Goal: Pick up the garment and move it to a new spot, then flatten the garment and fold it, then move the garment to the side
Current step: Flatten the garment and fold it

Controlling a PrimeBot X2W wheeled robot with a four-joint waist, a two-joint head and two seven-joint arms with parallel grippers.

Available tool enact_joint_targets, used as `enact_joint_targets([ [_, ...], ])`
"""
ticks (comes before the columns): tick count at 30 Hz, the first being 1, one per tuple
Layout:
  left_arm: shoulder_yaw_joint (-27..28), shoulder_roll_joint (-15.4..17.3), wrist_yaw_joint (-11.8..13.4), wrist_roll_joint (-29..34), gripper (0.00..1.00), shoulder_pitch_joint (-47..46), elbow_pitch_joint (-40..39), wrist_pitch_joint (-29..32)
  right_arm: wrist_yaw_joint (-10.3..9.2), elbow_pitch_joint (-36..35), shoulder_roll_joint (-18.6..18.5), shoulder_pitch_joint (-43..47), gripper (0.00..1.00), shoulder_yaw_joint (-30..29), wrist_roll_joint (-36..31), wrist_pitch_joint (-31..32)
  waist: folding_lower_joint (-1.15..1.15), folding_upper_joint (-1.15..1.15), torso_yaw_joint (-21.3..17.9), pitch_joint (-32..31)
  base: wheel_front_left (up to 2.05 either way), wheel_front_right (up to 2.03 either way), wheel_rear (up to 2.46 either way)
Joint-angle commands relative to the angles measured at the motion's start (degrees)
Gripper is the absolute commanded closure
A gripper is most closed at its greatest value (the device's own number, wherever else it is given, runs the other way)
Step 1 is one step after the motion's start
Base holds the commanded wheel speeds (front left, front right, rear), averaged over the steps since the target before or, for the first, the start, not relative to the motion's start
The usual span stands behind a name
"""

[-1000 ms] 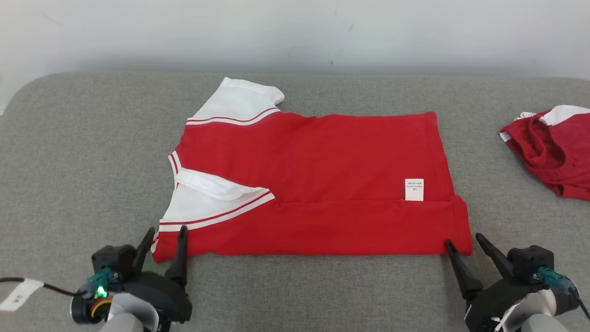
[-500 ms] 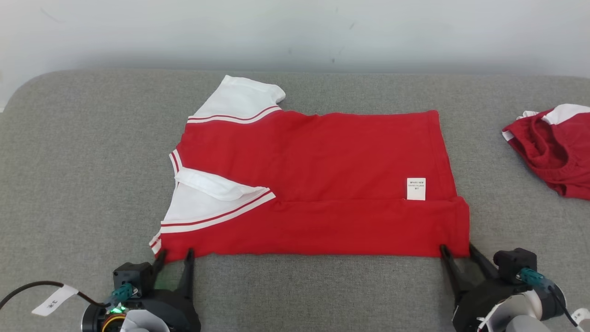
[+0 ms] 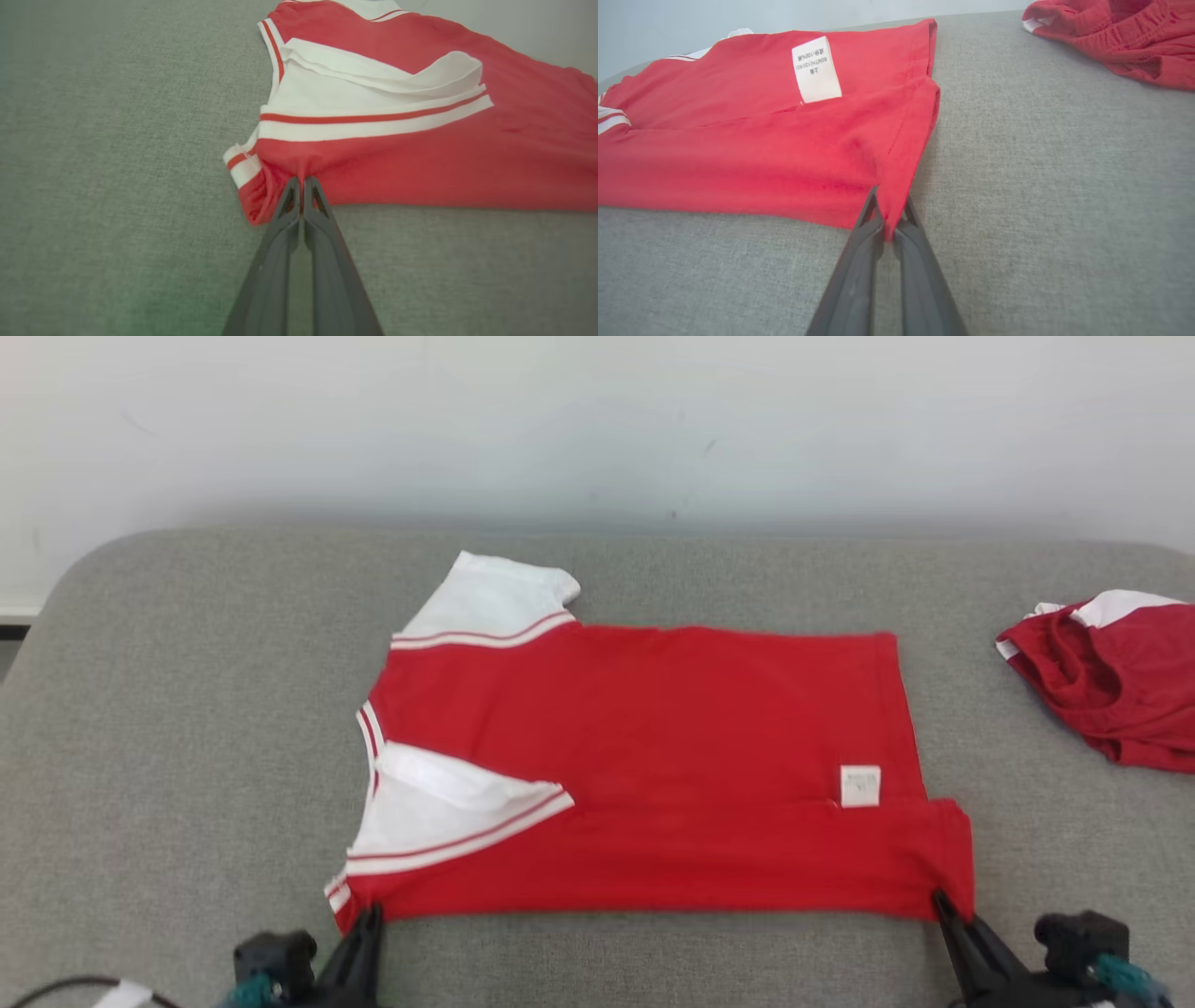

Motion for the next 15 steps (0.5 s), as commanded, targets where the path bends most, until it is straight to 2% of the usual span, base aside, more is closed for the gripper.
enact_joint_targets([
  [1,0.1,0.0,0.2,0.5,1.0,2.1,-1.0,-0.1,-0.12,-1.0,-0.6,1.9,1.0,-0.5,0.6,0.3,0.0,0.0,-0.1,-1.2,0.0,0.0,0.0],
  [7,0.6,0.4,1.7,0.3,1.0,9.7,-7.5,-0.1,-0.12,-8.3,-2.0,9.0,1.0,-2.9,1.4,3.2,0.0,0.0,-0.3,-2.2,0.0,0.0,0.0],
  [15,1.4,1.7,3.7,-1.8,1.0,16.3,-14.5,1.4,-0.12,-15.7,-0.5,16.7,1.0,-6.6,1.7,9.1,0.0,0.0,0.4,-2.8,0.0,0.0,0.0],
])
